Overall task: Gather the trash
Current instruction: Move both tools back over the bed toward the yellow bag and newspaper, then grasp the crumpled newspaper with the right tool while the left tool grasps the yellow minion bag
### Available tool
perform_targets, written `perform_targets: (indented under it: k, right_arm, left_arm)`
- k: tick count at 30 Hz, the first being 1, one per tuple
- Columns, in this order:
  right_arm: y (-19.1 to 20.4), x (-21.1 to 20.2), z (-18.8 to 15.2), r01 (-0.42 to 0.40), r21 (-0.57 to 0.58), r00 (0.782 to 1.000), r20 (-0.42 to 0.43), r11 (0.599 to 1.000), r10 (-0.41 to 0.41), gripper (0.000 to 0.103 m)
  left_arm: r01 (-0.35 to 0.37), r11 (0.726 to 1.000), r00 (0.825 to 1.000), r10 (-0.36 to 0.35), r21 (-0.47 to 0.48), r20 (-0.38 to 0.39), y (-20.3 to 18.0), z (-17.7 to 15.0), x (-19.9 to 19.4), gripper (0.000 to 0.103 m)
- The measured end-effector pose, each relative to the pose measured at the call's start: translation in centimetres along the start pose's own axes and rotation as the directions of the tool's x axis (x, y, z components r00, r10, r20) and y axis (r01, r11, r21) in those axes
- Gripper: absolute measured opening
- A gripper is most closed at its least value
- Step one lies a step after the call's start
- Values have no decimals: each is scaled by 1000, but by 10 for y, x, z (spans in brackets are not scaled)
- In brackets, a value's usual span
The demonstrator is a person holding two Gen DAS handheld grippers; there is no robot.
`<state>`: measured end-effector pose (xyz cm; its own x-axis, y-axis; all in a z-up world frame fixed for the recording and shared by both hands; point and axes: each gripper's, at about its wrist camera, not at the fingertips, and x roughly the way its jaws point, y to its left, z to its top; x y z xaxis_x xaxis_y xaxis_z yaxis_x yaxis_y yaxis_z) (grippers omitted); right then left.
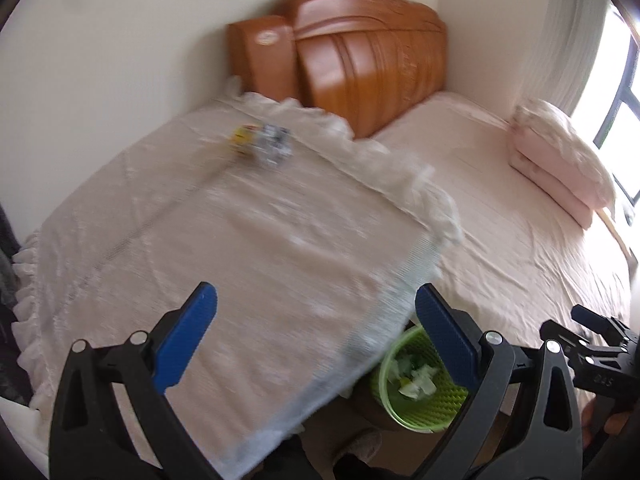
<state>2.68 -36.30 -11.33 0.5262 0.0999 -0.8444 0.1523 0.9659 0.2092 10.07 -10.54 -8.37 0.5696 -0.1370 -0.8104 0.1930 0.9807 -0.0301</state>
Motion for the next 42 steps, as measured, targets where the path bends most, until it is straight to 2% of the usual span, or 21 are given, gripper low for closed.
perform_targets:
  k: [7,15,19,24,30,31,33,34,35,39,42]
  right_arm:
    - [84,49,63,-64,-162,998,10,985,67,100]
    - [176,137,142,-85,-366,995,20,927,99,100]
    - [199,178,168,-106,-414,992,15,904,123,100]
    - [217,221,181,-112,-478,992,3,871,130,100]
    - [236,243,191,-134,-510,988,-4,849,154,100]
    - [241,246,192,-131,-523,989,-7,842,150,94]
    - [246,253,193,-133,-539,990,-30,832,139,76]
    - [247,257,193,-137,-540,990,-52,831,130,60]
    - [246,259,193,-143,-536,990,-66,832,128,56]
    - [235,250,193,-150,-505,988,-57,850,141,52]
    - [215,227,192,-152,-456,988,-35,877,153,52]
  left_arm:
    - [-46,998,999,47,-46,12,63,38,31,95]
    - [-46,996,999,47,-75,16,126,86,88,95]
    - [-58,994,997,61,-92,37,152,105,117,95]
    - [-57,993,997,61,-106,42,169,117,147,95]
    - [-38,992,999,42,-118,30,174,123,164,95]
    - [-35,992,999,39,-120,30,174,124,165,95]
    - [-38,992,999,42,-119,35,174,126,165,95]
    - [-38,992,998,43,-119,36,174,128,165,95]
    - [-37,992,998,42,-121,38,173,129,165,95]
    - [-22,992,999,26,-122,33,167,134,168,95]
    - [-7,995,1000,9,-98,23,153,138,177,95]
